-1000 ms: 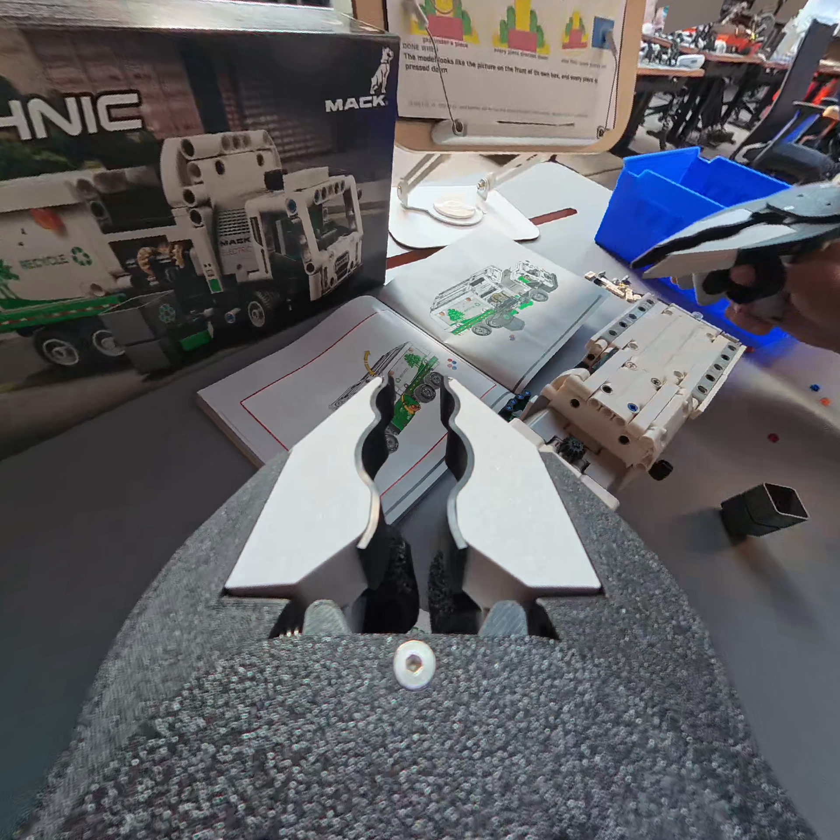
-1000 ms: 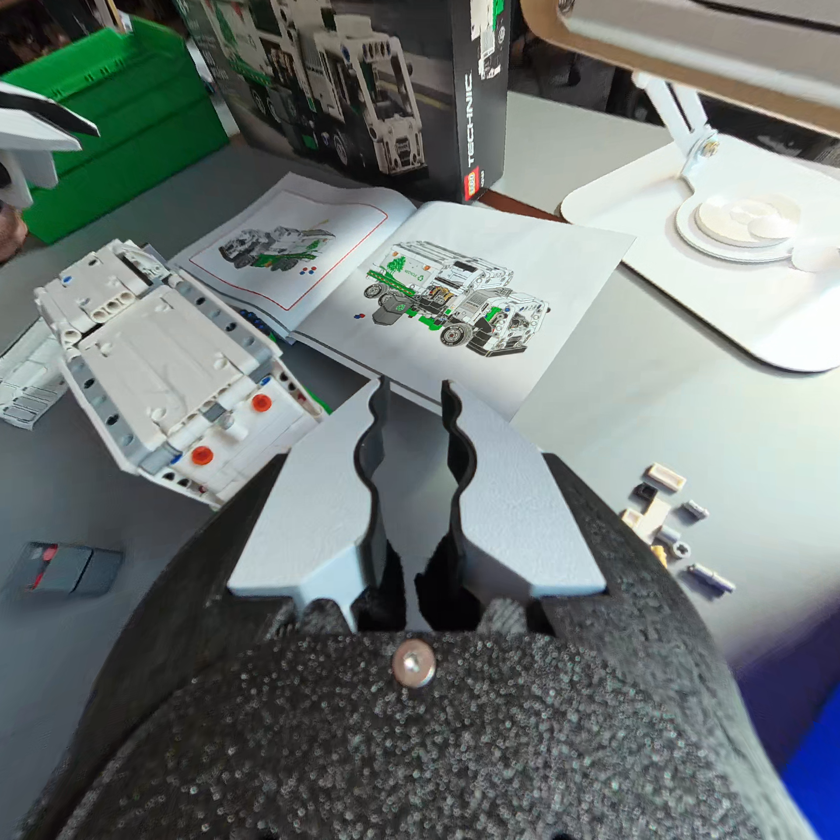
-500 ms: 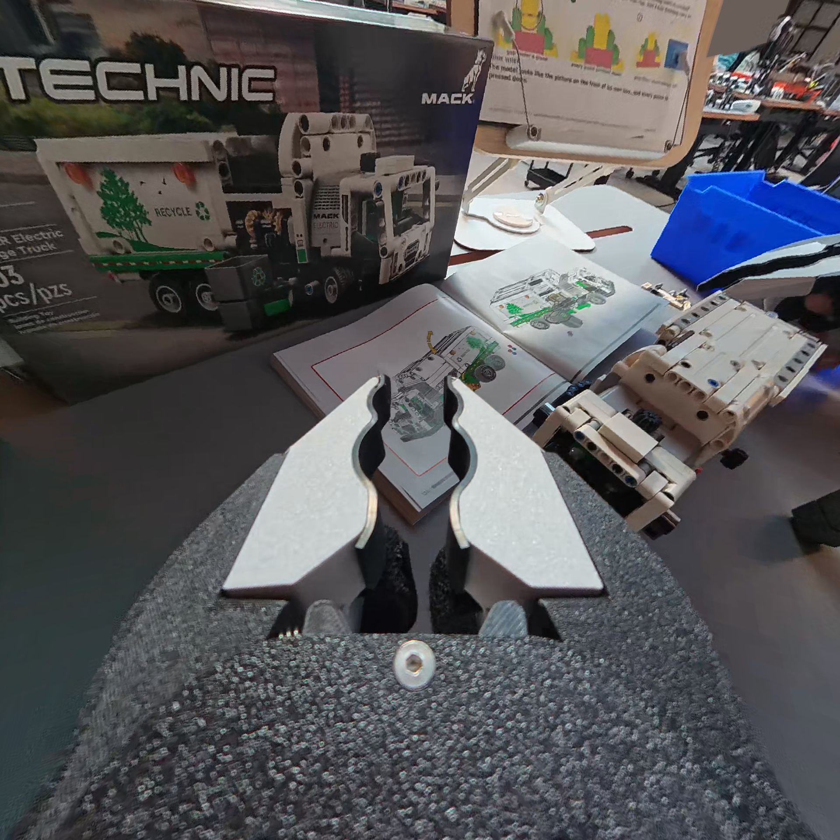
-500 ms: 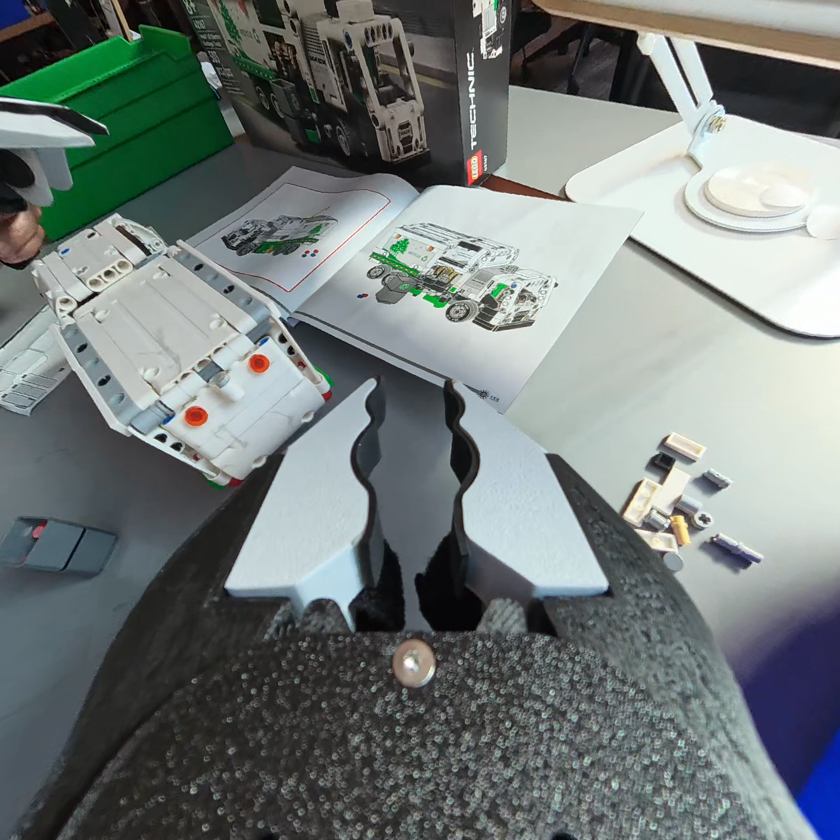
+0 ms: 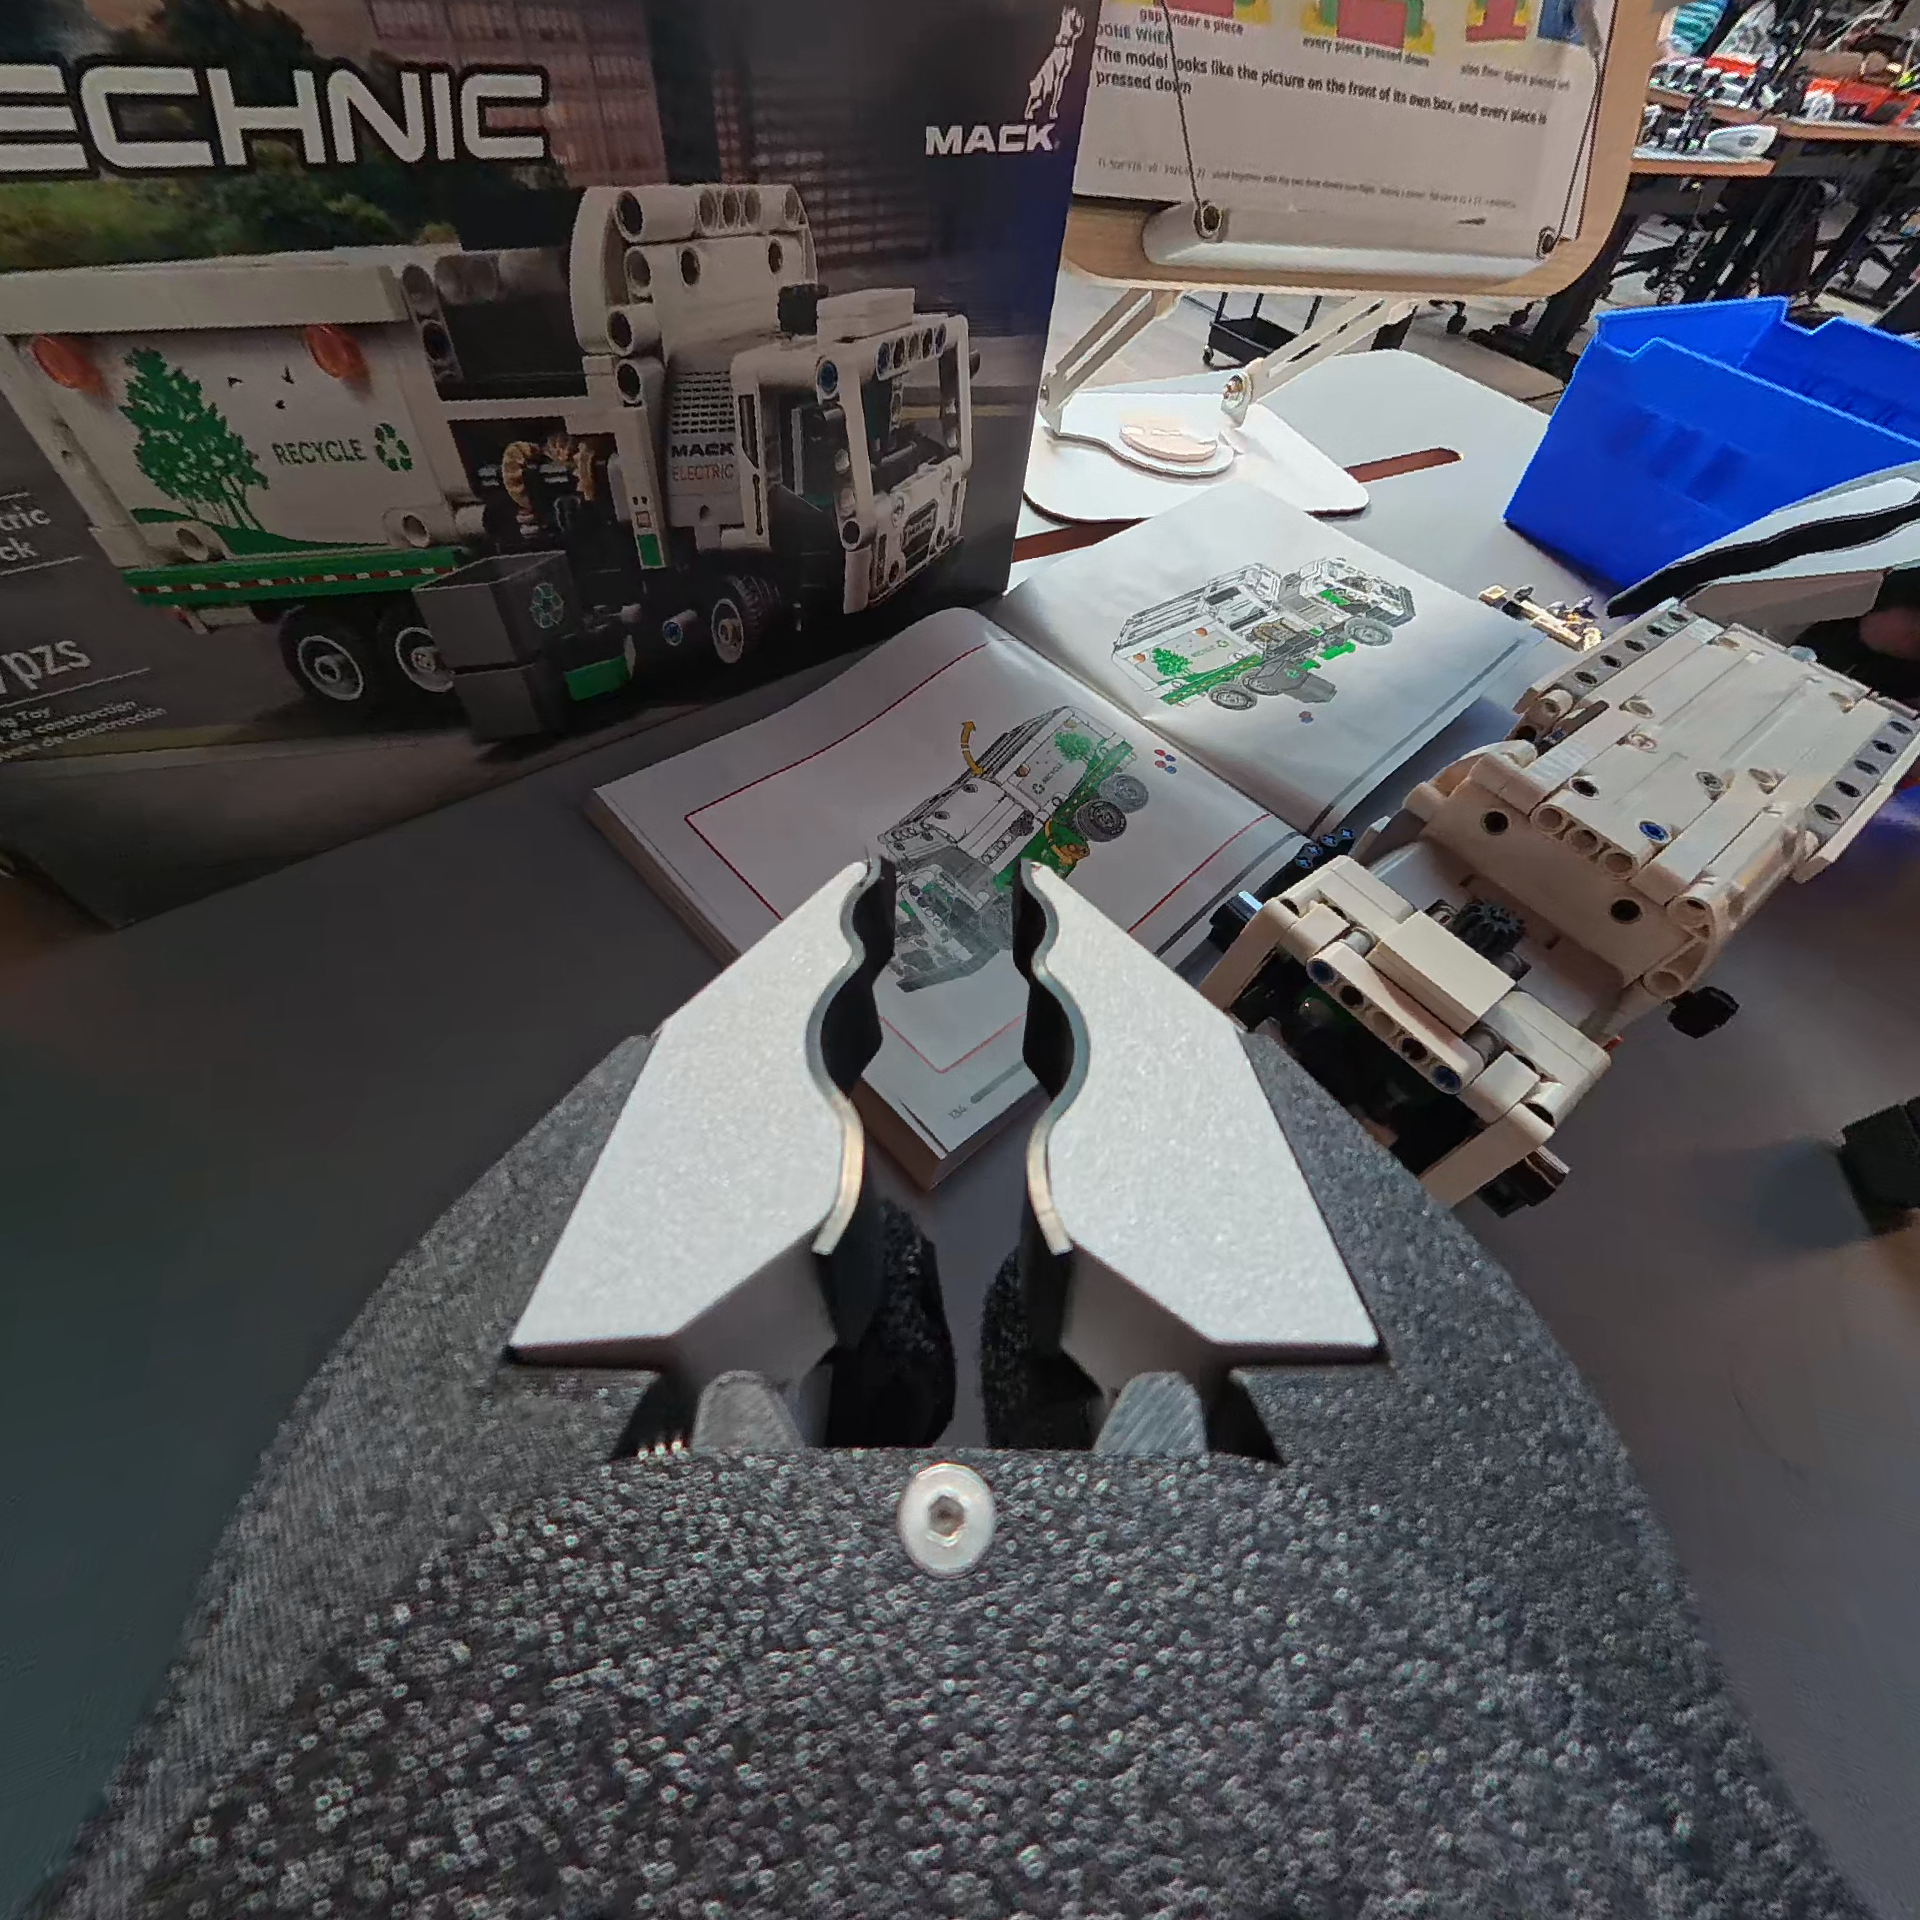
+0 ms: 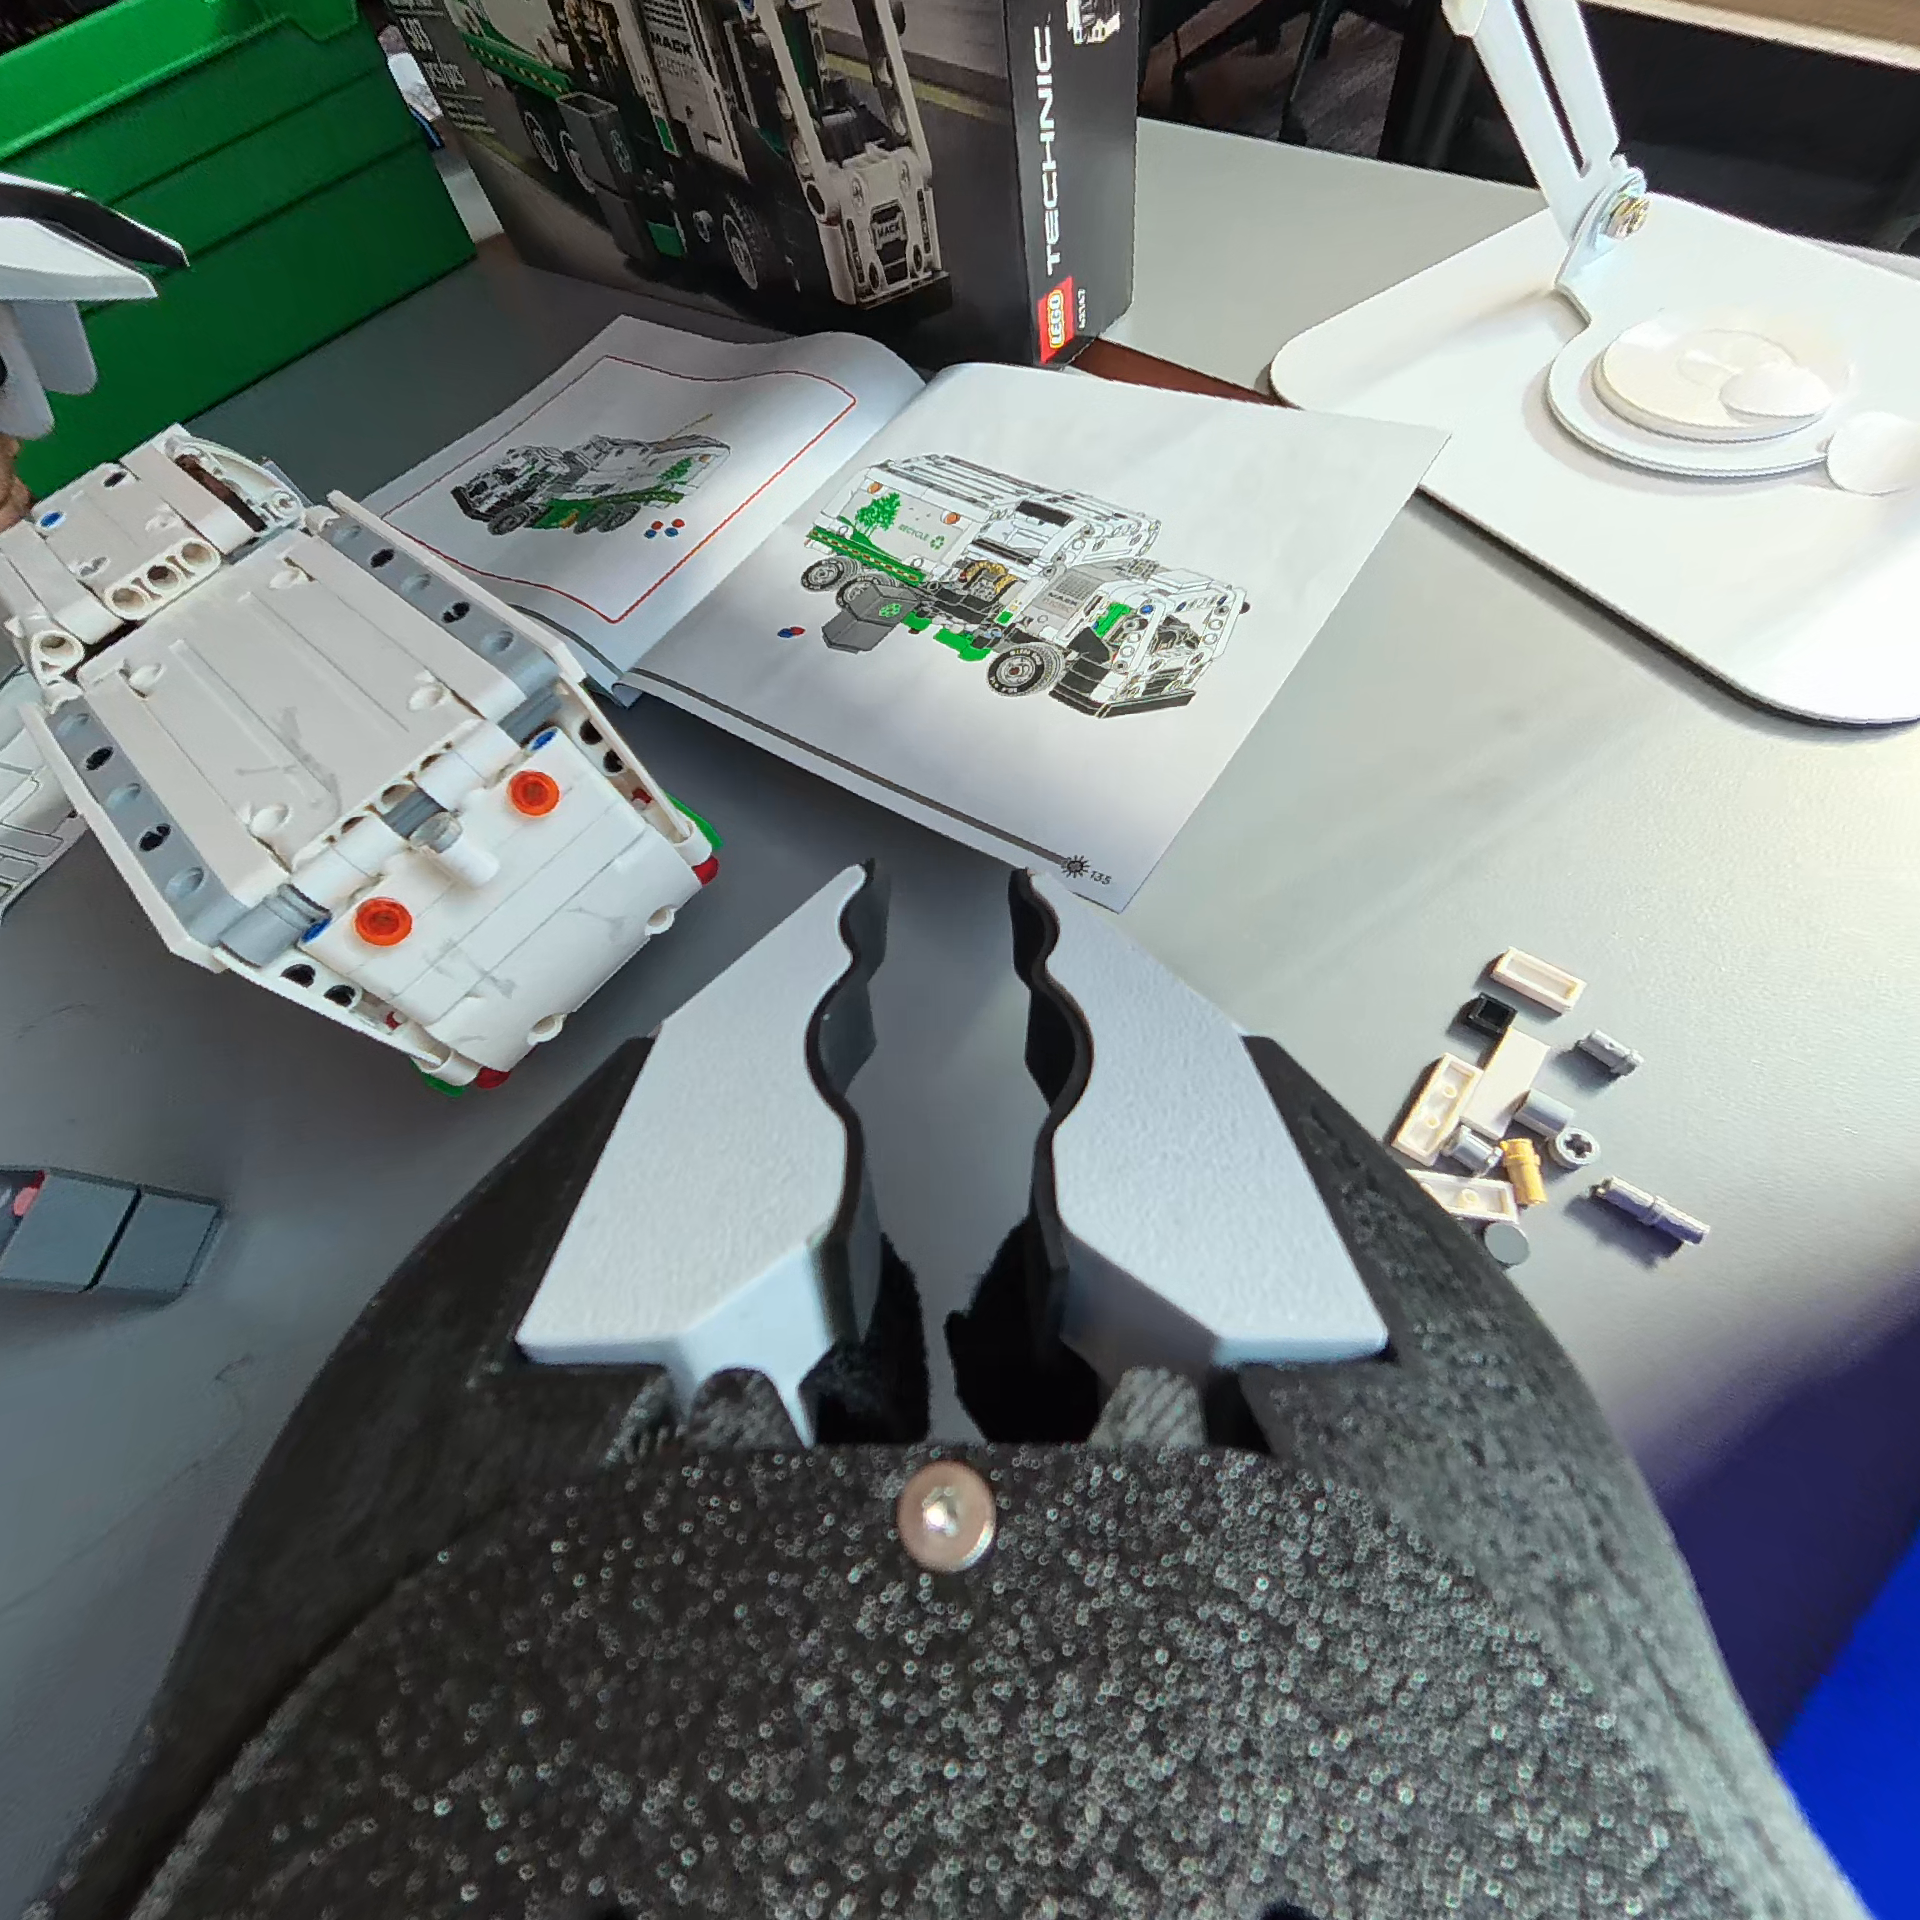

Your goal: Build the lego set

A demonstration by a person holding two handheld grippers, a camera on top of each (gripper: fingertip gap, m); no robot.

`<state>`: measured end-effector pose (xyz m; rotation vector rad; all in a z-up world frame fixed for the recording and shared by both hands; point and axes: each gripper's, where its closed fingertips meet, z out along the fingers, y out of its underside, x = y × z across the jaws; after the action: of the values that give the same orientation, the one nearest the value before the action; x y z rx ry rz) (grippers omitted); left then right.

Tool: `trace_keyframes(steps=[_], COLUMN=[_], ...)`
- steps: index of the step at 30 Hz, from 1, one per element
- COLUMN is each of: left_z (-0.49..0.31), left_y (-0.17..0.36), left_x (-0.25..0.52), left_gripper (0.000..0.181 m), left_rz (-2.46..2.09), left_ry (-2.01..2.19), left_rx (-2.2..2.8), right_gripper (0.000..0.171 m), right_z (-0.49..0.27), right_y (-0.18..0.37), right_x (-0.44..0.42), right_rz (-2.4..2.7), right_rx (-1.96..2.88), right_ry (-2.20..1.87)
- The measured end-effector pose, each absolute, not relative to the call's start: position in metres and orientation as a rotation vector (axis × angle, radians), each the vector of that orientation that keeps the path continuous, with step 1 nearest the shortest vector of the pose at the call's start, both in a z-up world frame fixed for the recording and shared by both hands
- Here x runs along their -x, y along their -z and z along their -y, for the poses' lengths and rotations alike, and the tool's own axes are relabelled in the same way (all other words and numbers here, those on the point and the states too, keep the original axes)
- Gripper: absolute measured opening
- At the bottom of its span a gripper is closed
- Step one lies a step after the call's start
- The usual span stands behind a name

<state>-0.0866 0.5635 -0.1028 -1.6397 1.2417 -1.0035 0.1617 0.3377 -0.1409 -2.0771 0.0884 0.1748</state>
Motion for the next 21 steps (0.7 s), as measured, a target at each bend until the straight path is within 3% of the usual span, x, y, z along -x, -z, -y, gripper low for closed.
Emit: trace_keyframes(steps=[21], left_z=[-0.5661], left_y=[0.1000], left_x=[0.0893], left_gripper=[0.020], left_rz=[-1.231], left_ry=[0.985], left_rx=[1.635], right_gripper=[0.022], right_z=[-0.3355], right_y=[0.1507], right_x=[-0.1709], right_rz=[-0.144], right_rx=[2.123], right_ry=[-0.130])
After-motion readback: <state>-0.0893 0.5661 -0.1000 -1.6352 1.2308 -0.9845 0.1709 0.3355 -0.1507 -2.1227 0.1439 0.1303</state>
